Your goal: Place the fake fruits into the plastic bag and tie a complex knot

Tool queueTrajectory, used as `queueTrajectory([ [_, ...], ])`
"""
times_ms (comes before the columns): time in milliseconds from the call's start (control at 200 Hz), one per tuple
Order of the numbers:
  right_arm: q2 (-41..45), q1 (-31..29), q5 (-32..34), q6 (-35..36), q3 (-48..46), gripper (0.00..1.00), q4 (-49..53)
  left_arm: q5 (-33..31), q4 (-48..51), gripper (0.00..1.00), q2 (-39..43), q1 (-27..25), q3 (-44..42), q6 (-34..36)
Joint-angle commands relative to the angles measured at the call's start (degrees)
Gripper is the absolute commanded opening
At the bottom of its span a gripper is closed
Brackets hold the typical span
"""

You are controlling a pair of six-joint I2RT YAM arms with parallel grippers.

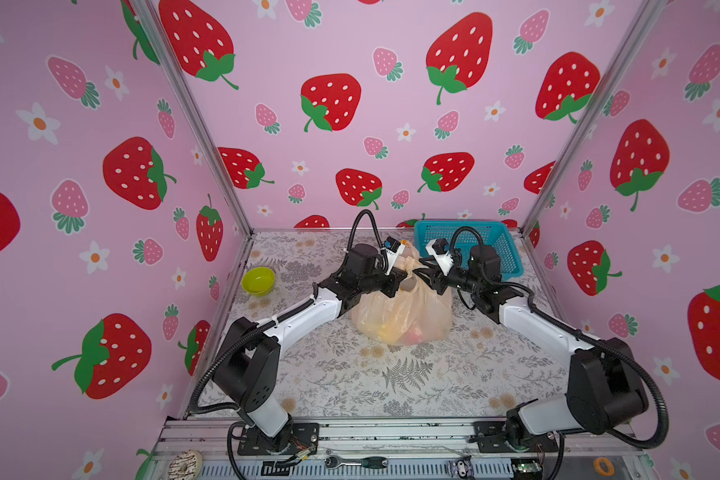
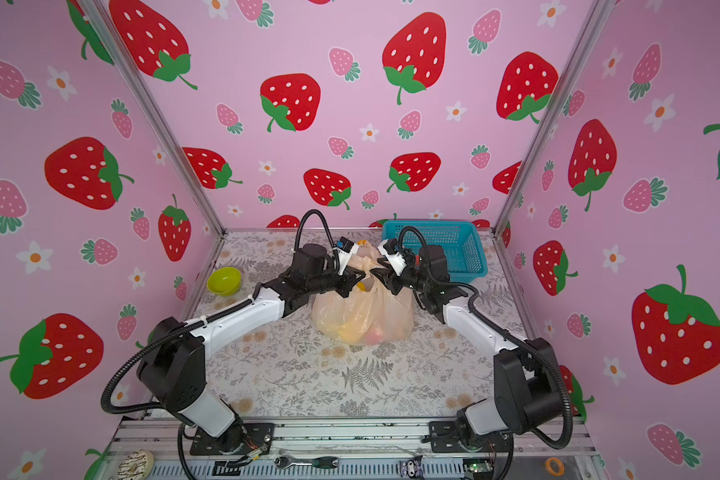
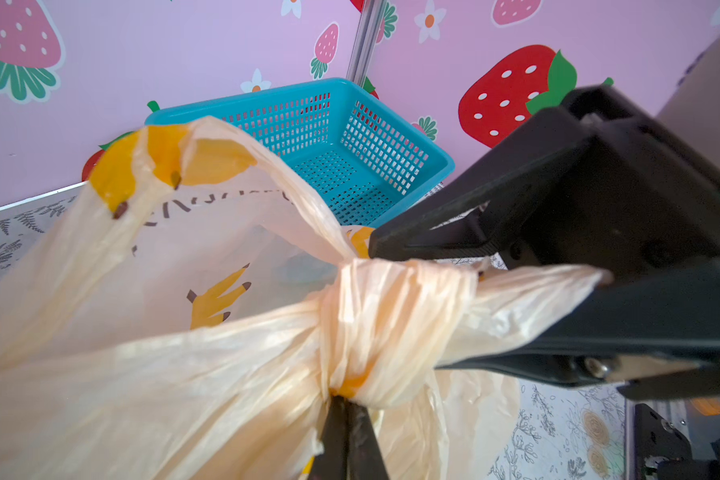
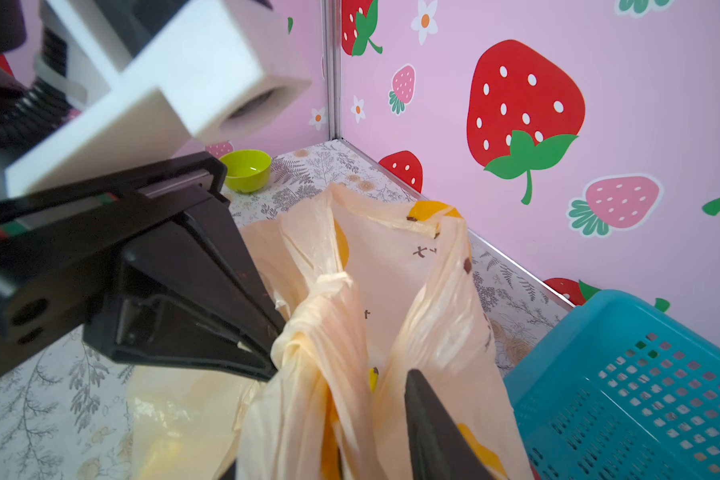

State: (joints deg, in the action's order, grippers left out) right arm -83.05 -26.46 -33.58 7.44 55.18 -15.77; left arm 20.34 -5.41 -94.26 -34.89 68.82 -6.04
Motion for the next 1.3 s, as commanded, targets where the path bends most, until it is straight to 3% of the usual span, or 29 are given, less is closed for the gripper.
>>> queueTrajectory([
  [0, 1.19, 0.09, -1.38, 4.57, 2.13, 0.5, 4.23, -0.41, 0.53, 0.0, -0.75, -0.17, 2.02, 0.8],
  [220, 0.22, 0.0, -5.65, 1.23, 1.86, 0.62, 0.77, -0.3, 1.38, 0.0, -0.75, -0.18, 2.11, 1.63],
  [460, -2.5, -0.76, -2.23, -6.73, 2.73, 0.59, -5.12, -0.67, 2.07, 0.0, -0.84, -0.28, 2.28, 2.73],
  [715, -3.54, -1.79, 1.2, -7.36, 2.79, 0.52, -6.31, -0.45, 2.33, 0.0, -1.19, -0.55, 2.7, 3.09],
  [991, -3.27, -2.28, 1.54, -4.98, 1.97, 0.04, -6.96, -0.68, 2.96, 0.0, -0.04, -0.59, 2.58, 3.14],
  [1021, -2.95, -2.24, 1.57, -4.26, 1.87, 0.0, -6.71, -0.49, 3.03, 0.04, 0.46, -0.57, 2.38, 3.21],
  [1296, 1.91, -1.93, -2.69, 4.85, 0.01, 0.0, -5.28, 2.87, 9.99, 0.41, 8.76, 0.62, 0.9, 6.74],
])
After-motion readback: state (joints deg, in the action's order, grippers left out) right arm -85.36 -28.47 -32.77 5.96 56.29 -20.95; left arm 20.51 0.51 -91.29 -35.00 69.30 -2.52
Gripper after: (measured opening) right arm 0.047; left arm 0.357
